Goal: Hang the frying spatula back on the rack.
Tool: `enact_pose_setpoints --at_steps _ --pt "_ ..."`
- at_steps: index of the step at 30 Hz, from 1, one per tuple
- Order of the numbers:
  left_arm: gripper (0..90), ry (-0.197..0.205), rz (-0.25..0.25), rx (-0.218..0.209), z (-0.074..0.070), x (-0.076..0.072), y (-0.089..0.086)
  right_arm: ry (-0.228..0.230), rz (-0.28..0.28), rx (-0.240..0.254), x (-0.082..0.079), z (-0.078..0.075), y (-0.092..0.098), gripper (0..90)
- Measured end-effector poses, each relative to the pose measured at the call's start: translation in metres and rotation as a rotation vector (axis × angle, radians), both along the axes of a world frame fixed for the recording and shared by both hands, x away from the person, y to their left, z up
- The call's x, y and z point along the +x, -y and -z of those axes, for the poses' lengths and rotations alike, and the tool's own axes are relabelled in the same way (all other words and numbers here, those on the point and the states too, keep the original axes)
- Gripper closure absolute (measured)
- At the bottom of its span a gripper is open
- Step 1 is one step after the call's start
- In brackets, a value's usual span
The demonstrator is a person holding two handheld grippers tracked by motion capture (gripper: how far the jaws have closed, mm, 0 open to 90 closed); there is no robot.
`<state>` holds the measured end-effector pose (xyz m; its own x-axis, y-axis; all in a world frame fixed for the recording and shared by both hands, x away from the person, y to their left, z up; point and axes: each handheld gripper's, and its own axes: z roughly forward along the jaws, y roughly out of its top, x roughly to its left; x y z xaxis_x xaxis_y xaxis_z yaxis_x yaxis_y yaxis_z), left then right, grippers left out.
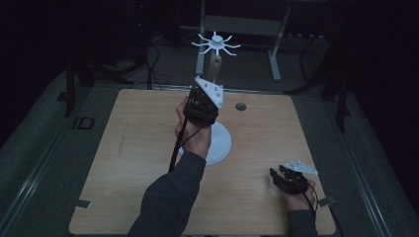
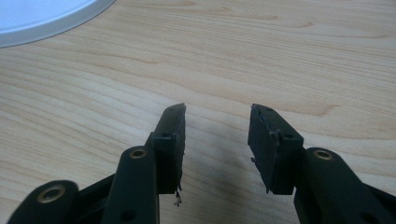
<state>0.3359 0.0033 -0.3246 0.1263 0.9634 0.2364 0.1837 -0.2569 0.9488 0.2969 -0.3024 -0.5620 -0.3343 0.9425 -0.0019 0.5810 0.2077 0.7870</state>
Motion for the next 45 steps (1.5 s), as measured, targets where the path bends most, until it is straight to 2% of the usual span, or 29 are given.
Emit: enact_pose_setpoints --at_steps 8,28,41,45 --pt "74.8 -0.016 -0.016 0.034 -0.001 0.005 0.002 0.001 0.001 -0.001 0.0 0.0 0.001 56.2" --pt "74.8 -0.03 -0.041 0.064 -0.003 0.015 0.002 -0.001 0.003 0.0 -0.001 0.0 0.001 56.2" --pt "74.3 -0.027 -0.024 0.076 -0.001 0.016 0.001 -0.001 0.005 -0.001 -0.002 0.0 0.002 56.1" --pt "73.6 -0.041 -0.007 0.077 0.002 0.017 0.0 -0.002 0.004 -0.003 -0.002 0.0 0.002 56.0"
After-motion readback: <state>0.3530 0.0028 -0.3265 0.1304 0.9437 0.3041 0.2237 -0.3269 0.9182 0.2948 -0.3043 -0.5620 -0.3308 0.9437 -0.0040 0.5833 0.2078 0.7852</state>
